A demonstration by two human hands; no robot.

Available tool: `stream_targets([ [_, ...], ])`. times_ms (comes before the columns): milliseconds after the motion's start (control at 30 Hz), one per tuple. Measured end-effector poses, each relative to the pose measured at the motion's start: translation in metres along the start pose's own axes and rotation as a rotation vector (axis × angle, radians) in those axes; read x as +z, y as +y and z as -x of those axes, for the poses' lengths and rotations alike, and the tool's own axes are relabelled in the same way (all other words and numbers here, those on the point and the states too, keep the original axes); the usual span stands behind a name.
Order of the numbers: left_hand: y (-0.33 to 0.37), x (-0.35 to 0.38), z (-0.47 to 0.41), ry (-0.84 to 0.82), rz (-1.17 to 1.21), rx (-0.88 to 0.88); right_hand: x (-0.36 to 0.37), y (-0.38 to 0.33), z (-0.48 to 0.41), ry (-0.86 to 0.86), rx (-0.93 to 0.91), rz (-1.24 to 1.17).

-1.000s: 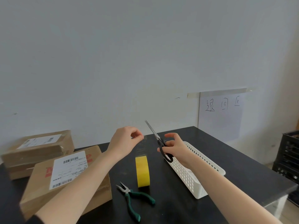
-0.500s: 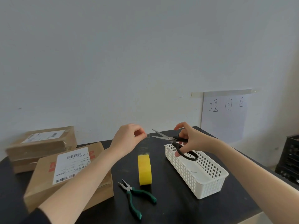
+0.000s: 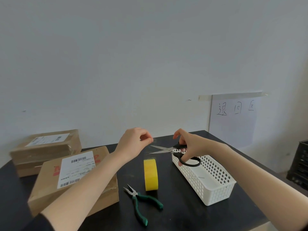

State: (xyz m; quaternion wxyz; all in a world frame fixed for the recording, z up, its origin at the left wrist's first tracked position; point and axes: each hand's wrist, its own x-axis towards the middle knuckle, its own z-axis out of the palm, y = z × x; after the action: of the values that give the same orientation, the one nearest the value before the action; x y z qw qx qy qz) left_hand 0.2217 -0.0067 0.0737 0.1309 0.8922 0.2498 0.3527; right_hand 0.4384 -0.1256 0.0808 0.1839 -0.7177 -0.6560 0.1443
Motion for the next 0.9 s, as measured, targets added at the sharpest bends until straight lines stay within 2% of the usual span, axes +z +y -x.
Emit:
stream_targets([
  [633, 0.001, -0.001, 0.000, 0.001, -0.003, 0.011, 0.008, -0.005, -0.015, 0.019, -0.020, -0.032],
  [900, 0.001, 0.002, 0.001, -0.001, 0.010, 0.001, 0.009, 0.001, -0.018, 0.052, -0.028, 0.053],
])
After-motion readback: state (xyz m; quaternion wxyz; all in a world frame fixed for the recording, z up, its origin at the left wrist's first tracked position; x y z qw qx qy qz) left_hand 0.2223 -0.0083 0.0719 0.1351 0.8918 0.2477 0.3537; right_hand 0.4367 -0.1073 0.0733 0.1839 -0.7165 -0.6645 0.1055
